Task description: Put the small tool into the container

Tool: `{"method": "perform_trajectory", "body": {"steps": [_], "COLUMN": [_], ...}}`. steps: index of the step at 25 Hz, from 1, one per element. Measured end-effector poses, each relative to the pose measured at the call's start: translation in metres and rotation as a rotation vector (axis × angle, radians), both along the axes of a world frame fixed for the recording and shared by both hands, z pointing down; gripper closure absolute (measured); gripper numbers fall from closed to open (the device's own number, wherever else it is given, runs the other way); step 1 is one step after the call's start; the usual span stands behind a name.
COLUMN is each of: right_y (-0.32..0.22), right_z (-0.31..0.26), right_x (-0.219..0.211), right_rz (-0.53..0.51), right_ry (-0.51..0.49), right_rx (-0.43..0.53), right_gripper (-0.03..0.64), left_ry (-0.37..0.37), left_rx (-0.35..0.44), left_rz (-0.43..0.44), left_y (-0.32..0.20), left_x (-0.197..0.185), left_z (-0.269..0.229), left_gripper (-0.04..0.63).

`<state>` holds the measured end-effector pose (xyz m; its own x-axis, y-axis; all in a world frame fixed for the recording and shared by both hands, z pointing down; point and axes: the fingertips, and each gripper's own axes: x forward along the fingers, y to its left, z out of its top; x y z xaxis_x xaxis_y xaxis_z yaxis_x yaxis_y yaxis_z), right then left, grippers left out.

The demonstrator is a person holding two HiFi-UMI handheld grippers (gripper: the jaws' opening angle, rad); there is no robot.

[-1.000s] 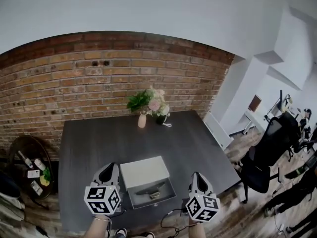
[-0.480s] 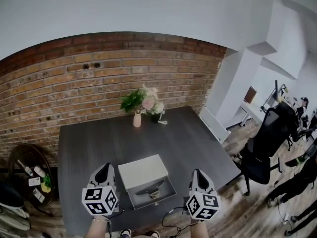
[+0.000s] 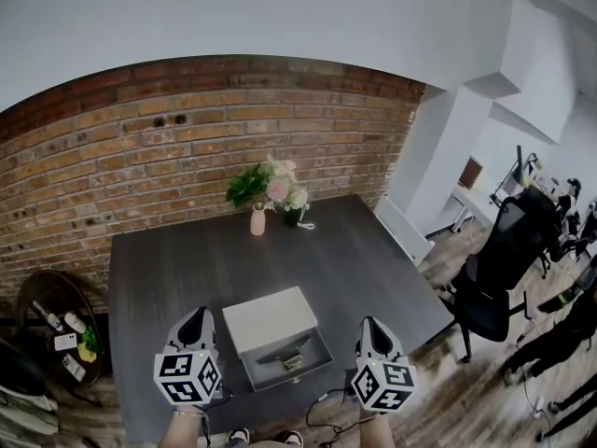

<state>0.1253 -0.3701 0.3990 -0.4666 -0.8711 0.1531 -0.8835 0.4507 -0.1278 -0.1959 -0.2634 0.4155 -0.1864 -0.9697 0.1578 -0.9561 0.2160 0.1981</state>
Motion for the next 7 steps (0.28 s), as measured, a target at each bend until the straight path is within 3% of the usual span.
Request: {"method": "perform_trajectory", "body": {"steps": [7], "right_y": [-0.0024], "right_z": [-0.0060], "right_x": [0.0009], "right_rz": [0.006], "right_ry": [0.007], "right_rx": [0.011], "right_gripper": [0.617], "left_ry": [-0.017], "left_rx": [0.005], "left_rz": [0.012], "left_y": [-0.0017], "left_x": [-0.0012], "left_z": [-0.0026], "left_gripper": [0.591]}}
